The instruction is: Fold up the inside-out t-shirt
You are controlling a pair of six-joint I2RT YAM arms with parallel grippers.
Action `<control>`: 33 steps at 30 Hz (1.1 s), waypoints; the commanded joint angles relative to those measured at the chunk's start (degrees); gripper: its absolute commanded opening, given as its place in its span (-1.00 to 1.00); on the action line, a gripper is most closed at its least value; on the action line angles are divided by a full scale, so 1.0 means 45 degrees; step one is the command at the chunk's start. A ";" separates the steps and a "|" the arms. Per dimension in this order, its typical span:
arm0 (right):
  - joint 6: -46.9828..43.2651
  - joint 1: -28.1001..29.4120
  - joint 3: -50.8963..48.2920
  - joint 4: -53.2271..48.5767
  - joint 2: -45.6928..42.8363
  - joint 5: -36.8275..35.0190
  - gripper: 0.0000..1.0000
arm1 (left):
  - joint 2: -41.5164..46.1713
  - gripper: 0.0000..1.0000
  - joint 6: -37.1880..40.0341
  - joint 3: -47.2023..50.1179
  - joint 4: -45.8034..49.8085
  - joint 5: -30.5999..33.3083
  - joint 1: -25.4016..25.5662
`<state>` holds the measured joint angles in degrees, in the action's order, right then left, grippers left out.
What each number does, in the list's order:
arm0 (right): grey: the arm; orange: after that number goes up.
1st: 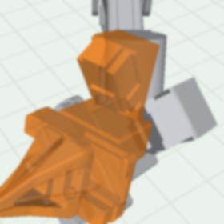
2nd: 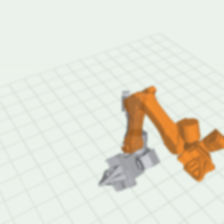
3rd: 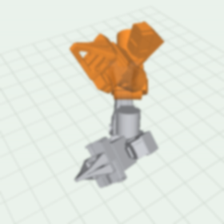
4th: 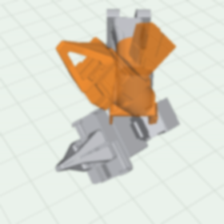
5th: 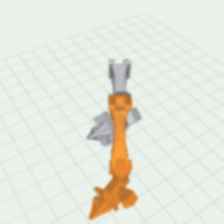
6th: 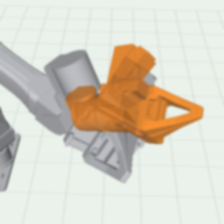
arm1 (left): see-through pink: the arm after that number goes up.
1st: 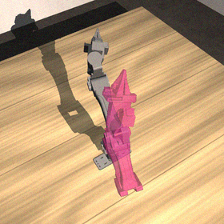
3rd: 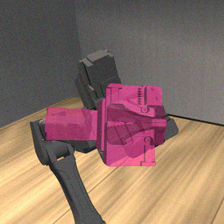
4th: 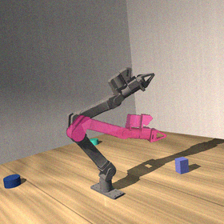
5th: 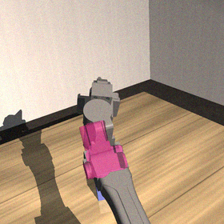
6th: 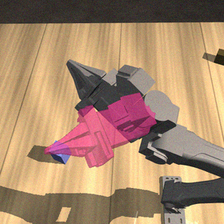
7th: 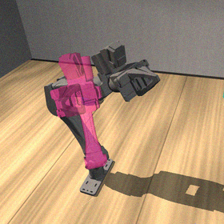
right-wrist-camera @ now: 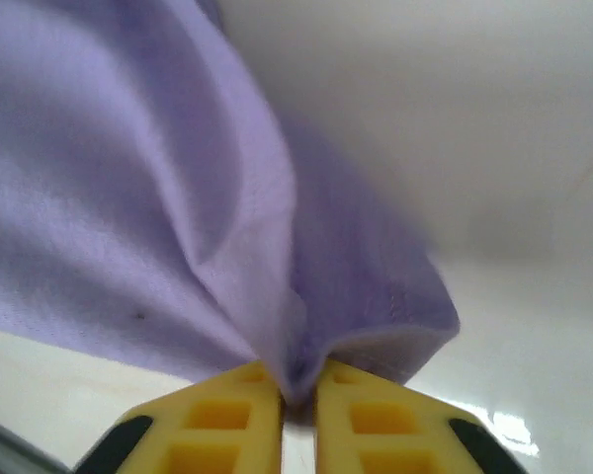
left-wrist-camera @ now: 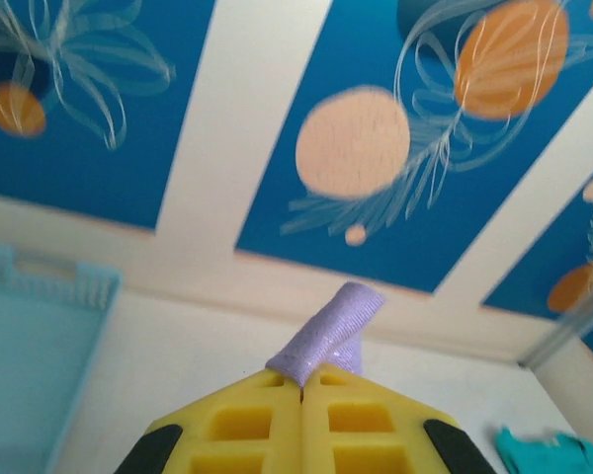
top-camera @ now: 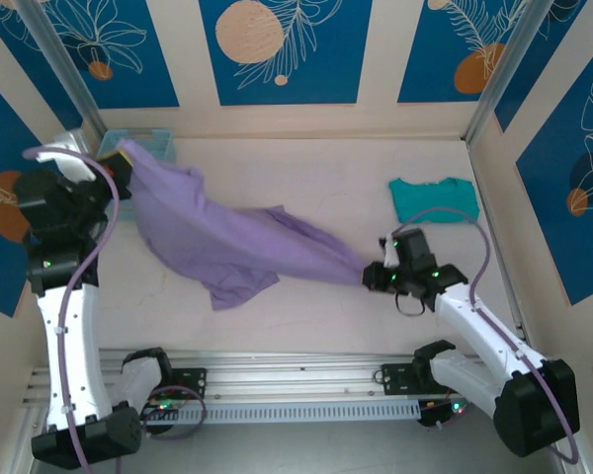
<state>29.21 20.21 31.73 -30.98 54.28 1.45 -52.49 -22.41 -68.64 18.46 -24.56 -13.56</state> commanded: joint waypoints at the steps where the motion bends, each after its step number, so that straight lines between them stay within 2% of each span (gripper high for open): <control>1: 0.1211 0.0580 -0.0194 0.0413 -0.0140 -0.0417 -0.32 | 0.0491 -1.00 -0.0189 0.1713 0.0544 -0.1053 -0.0135; 5: 0.0139 0.0670 0.0879 0.0836 0.0909 -0.1136 -0.08 | 0.0918 -1.00 -0.0521 0.3412 0.0276 -0.1663 -0.0121; 9: -0.1001 0.1076 0.2331 0.1250 0.3007 -0.1611 0.01 | 0.1165 -1.00 -0.0497 0.4180 0.0159 -0.1776 -0.0131; 12: -0.2165 0.2060 0.3443 0.1578 0.4689 -0.2459 0.06 | 0.1166 -1.00 -0.0433 0.4384 0.0048 -0.1817 -0.0120; 17: -0.3798 0.2795 0.5380 0.1479 0.7485 -0.3930 0.04 | 0.1016 -1.00 -0.0352 0.4351 -0.0011 -0.1889 -0.0112; 23: -0.4311 0.2968 0.6859 0.1736 0.9594 -0.3460 0.03 | 0.0944 -1.00 -0.0380 0.4409 -0.0164 -0.1953 -0.0113; 33: -0.4839 0.3399 0.8816 0.1527 1.1831 -0.3516 0.04 | 0.0785 -1.00 -0.0527 0.4365 -0.0371 -0.2152 -0.0112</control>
<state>9.32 34.94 68.99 -23.33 105.86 -13.78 -49.19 -24.14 -48.99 18.87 -32.51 -13.56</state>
